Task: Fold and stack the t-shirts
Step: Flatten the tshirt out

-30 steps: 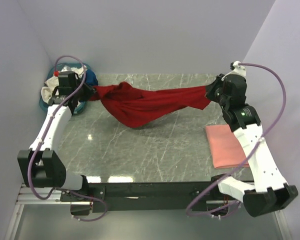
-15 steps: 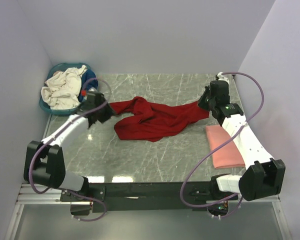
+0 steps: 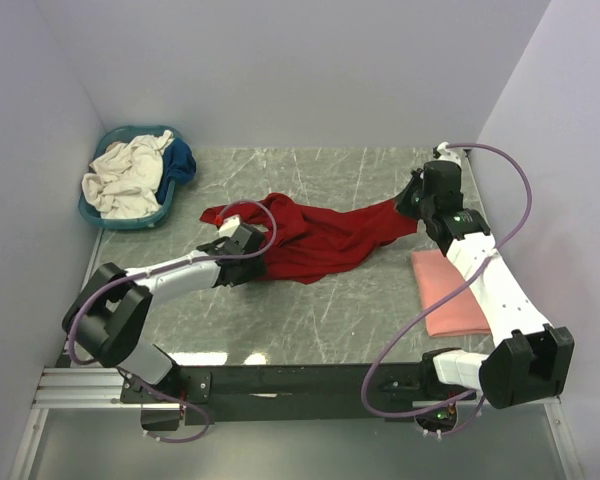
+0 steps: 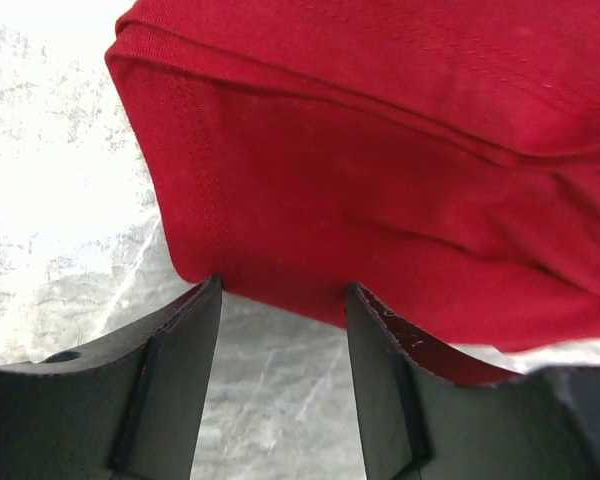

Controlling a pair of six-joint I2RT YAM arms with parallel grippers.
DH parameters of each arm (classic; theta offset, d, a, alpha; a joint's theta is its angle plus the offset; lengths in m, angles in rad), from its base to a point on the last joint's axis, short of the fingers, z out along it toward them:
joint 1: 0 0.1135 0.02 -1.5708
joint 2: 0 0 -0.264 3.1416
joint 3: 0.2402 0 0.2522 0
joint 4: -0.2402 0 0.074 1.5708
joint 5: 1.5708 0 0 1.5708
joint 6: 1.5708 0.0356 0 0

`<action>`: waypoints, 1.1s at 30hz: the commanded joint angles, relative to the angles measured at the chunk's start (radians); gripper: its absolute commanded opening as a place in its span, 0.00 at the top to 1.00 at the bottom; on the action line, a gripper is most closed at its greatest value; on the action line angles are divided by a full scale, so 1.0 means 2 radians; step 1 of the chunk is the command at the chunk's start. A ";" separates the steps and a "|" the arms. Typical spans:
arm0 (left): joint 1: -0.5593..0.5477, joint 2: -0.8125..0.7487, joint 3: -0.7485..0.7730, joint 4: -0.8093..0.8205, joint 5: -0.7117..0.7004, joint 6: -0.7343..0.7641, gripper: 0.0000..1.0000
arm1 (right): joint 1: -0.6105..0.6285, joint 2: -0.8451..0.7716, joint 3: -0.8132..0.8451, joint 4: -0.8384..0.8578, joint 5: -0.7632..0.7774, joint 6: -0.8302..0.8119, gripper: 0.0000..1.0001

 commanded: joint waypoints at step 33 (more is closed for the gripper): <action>0.129 -0.224 0.126 -0.129 -0.026 0.123 0.95 | -0.003 -0.143 -0.005 -0.010 -0.047 0.010 1.00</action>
